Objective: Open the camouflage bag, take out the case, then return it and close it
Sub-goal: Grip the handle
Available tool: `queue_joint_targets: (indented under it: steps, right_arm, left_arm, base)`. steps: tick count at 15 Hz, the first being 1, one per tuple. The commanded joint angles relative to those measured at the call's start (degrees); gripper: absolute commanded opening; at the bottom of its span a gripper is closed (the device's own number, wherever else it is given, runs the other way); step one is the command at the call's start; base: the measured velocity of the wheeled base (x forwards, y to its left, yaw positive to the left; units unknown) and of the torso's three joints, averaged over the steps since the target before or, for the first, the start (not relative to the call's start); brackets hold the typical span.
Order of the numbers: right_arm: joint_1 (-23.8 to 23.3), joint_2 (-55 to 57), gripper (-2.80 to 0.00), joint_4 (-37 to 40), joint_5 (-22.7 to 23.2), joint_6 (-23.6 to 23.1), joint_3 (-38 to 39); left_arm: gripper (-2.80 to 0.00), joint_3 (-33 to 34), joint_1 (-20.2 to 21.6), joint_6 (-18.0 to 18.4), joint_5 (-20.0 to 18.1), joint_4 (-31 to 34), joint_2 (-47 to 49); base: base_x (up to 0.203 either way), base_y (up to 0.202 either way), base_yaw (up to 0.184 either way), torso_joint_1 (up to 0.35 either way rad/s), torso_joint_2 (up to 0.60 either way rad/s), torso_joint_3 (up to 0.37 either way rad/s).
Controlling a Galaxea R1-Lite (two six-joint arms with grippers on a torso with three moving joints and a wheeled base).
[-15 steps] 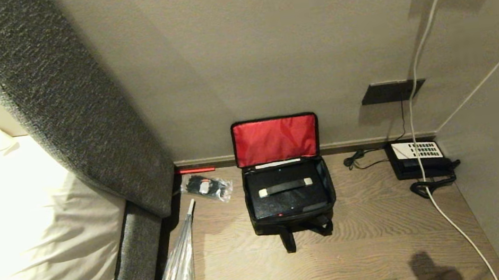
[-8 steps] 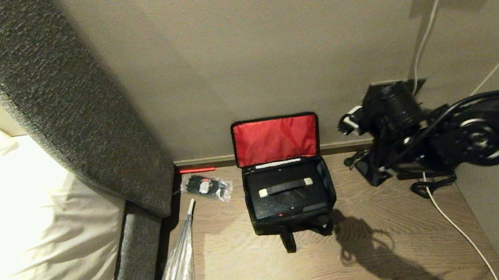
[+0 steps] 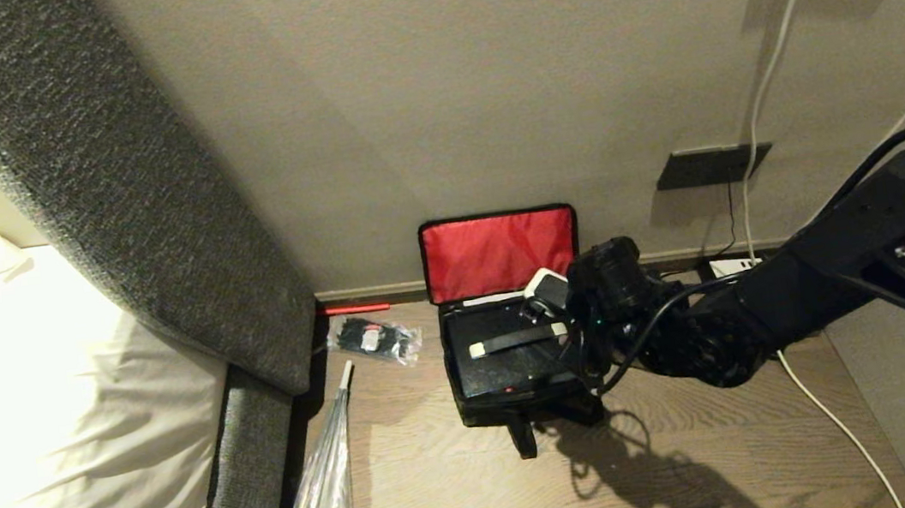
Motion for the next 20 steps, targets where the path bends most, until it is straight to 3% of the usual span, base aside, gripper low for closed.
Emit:
queue_joint_targets:
  steps: [1, 9, 11, 14, 17, 20]
  right_arm:
    - [0.54, 2.51, 0.0, -1.08, 0.28, -3.47, 0.61]
    - [3.05, -5.35, 0.0, -2.83, -0.97, -4.96, 10.9]
    - [4.31, -6.53, 0.0, -3.99, -8.9, -5.13, 14.35]
    - [4.62, -5.97, 0.0, -4.63, -11.54, -5.25, 17.57]
    - [4.55, -6.85, 0.0, 2.99, -11.63, -6.11, 12.87]
    - [5.68, -7.56, 0.0, 7.64, -11.55, -3.44, 10.13]
  left_arm:
    - [-2.8, 0.08, 0.02, -0.02, 0.0, 0.0, 0.0]
    - [-2.8, 0.04, 0.02, -0.02, 0.0, 0.0, 0.04]
    - [-2.8, 0.0, 0.02, -0.02, 0.08, 0.0, 0.0]
    - [-2.8, 0.09, 0.02, -0.02, 0.0, 0.0, 0.0]
    - [-2.8, 0.0, 0.02, -0.02, 0.04, 0.04, 0.07]
    - [-2.8, 0.06, 0.02, -0.02, 0.02, 0.01, 0.09]
  base:
    - [0.0, 0.0, 0.0, 0.0, 0.0, 0.0]
    - [0.0, 0.0, 0.0, 0.0, 0.0, 0.0]
    - [0.0, 0.0, 0.0, 0.0, 0.0, 0.0]
    - [0.0, 0.0, 0.0, 0.0, 0.0, 0.0]
    - [0.0, 0.0, 0.0, 0.0, 0.0, 0.0]
    - [0.0, 0.0, 0.0, 0.0, 0.0, 0.0]
